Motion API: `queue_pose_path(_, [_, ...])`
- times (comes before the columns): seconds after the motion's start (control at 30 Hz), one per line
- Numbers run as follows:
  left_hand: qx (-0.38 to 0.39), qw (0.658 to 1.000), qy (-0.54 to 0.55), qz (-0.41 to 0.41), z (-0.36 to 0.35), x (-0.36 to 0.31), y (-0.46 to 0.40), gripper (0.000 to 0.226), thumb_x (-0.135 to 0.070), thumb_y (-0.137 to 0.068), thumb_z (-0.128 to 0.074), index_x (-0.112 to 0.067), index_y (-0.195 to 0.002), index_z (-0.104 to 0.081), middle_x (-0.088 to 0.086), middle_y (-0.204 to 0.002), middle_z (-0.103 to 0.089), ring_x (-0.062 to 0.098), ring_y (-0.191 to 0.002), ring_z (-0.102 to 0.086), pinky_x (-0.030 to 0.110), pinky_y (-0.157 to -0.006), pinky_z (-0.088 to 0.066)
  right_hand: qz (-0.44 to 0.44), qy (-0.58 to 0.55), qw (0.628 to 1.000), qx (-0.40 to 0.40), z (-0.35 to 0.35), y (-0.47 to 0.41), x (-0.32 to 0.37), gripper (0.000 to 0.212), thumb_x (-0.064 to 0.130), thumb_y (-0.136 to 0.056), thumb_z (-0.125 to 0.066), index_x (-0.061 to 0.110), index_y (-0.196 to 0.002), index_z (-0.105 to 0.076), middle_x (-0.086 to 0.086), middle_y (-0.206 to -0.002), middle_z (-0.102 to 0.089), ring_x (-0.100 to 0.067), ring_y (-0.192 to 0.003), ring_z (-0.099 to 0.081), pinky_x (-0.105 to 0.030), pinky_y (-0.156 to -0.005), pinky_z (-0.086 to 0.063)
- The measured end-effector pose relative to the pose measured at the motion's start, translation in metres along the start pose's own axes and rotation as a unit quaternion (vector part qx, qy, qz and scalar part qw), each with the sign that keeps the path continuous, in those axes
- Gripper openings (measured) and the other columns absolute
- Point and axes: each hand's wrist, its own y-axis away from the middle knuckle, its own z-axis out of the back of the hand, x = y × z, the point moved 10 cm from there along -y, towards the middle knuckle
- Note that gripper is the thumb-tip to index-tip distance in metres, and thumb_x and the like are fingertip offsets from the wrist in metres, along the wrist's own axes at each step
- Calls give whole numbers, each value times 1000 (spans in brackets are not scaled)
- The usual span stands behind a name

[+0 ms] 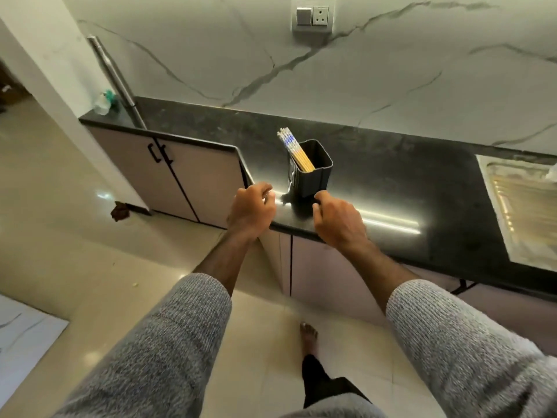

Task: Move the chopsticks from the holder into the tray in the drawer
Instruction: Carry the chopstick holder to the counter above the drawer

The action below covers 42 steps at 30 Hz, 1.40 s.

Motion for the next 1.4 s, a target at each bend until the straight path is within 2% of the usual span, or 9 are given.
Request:
queue_pose_path(0.2, [18, 997, 24, 73, -45, 8, -104, 26, -37, -89, -62, -19, -100, -78, 6, -96, -77, 25, -88, -71, 37, -82, -59, -36, 1, 999, 24, -23, -103, -56, 22, 31, -98, -45, 14, -106, -58, -20, -95, -70, -42, -86, -65, -40, -67, -45])
queue_pose_path(0.37, [46, 977, 111, 177, -109, 41, -153, 33, -55, -71, -66, -22, -69, -72, 0, -58, -70, 22, -57, -72, 44, -63, -63, -51, 15, 998, 17, -28, -182, -90, 25, 32, -99, -42, 15, -98, -59, -14, -95, -70, -38, -85, -64, -36, -64, -40])
queue_pose_path(0.63, [122, 957, 98, 243, -164, 48, -188, 51, -62, -74, -75, -12, -69, -70, 1, -58, -71, 16, -47, -70, 41, -55, -63, -34, 15, 997, 61, -60, -276, -94, 22, 31, -94, -50, 18, -107, -61, -5, -104, -67, -27, -95, -64, -46, -83, -54])
queue_pose_path(0.73, [130, 962, 68, 229, -173, 58, -199, 46, -66, -57, -68, -22, -72, -71, -2, -67, -72, 20, -61, -73, 42, -60, -64, -25, -19, 991, 128, -84, -308, -92, 33, 38, -95, -52, 26, -125, -58, 2, -129, -61, -21, -118, -58, -50, -100, -48])
queue_pose_path(0.83, [155, 969, 38, 191, -174, 53, -215, 23, -41, -69, -67, -21, -79, -74, 2, -79, -74, 24, -76, -71, 35, -72, -60, -49, -98, 974, 198, -103, -326, -91, 41, 38, -101, -47, 20, -137, -55, -3, -140, -57, -23, -127, -54, -45, -107, -43])
queue_pose_path(1.03, [80, 973, 102, 189, -148, 79, -256, 22, -27, -88, -71, -17, -107, -78, -1, -89, -77, 10, -85, -71, 19, -81, -56, -99, -192, 957, 196, -125, -325, -121, 50, 45, -99, -43, 5, -83, -67, -13, -81, -69, -21, -76, -61, -43, -72, -51])
queue_pose_path(1.13, [-28, 945, 222, 240, -138, 103, -239, 23, -37, -96, -61, -22, -101, -78, -5, -88, -75, 8, -87, -69, 22, -85, -55, -119, -274, 936, 184, -143, -311, -143, 52, 50, -96, -43, 8, -85, -70, -13, -84, -70, -17, -78, -61, -48, -79, -52])
queue_pose_path(1.2, [-79, 906, 305, 283, -150, 117, -210, 32, -35, -102, -52, -20, -121, -72, -1, -118, -73, 12, -114, -65, 37, -105, -50, -124, -327, 916, 197, -156, -303, -148, 50, 49, -98, -44, 8, -89, -71, -13, -87, -70, -14, -81, -60, -51, -82, -52])
queue_pose_path(1.4, [-156, 846, 398, 318, -190, 96, -156, 47, -24, -111, -33, -12, -156, -33, 1, -162, -34, 12, -150, -30, 30, -123, -25, -154, -519, 817, 197, -169, -298, -127, 42, 35, -105, -41, 9, -121, -70, -6, -117, -73, -11, -102, -70, -22, -88, -53])
